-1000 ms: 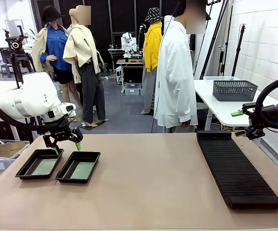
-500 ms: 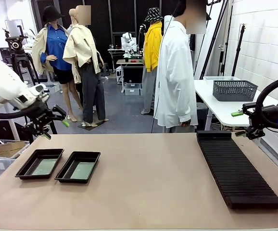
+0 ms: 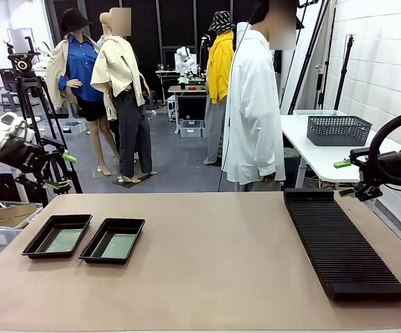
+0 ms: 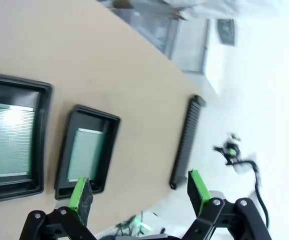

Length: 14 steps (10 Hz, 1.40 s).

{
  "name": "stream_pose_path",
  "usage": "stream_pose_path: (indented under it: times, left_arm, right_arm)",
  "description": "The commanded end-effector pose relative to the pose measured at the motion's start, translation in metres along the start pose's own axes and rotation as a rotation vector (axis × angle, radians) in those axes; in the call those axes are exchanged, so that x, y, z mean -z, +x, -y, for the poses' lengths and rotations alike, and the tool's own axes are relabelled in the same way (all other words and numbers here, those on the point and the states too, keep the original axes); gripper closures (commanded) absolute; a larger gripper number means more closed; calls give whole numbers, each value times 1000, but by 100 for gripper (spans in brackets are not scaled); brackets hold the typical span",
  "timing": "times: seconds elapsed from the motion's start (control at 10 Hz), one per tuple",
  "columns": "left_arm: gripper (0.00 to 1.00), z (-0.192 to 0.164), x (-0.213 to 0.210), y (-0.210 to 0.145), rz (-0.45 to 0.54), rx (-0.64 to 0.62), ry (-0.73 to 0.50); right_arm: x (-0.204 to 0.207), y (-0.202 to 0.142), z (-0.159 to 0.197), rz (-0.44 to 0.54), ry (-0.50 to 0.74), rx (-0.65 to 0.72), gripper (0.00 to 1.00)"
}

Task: Inspect and transfer BCBs to ESD trays.
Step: Pick up the ESD tray and place it on the left side of the table.

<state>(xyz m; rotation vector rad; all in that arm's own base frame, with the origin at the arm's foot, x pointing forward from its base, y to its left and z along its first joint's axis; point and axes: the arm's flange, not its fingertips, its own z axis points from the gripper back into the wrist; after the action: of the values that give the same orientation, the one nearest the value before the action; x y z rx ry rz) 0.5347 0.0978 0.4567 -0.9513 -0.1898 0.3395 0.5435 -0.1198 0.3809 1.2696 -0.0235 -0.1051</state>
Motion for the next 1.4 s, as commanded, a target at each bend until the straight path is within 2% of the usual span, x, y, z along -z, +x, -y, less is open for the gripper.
stream_pose_path:
  times: [0.0, 0.1, 0.4, 0.7, 1.0, 1.3]
  left_arm:
    - [0, -22, -6, 13, -103, 66, -153]
    - [0, -32, -10, 16, -124, 76, -223]
    - [0, -60, -25, 18, -119, 53, -296]
    - [0, -83, -41, 18, -227, 45, -389]
    - [0, -89, -38, 9, -354, 117, -340]
    - [0, -91, -27, -5, -423, 138, -317]
  right_arm:
    - [2, 0, -2, 8, -9, 3, 0]
    - [2, 0, -2, 8, -9, 3, 0]
    - [2, 0, -2, 8, -9, 3, 0]
    - [2, 0, -2, 8, -9, 3, 0]
    - [2, 0, -2, 8, -9, 3, 0]
    - [2, 0, -2, 8, -9, 3, 0]
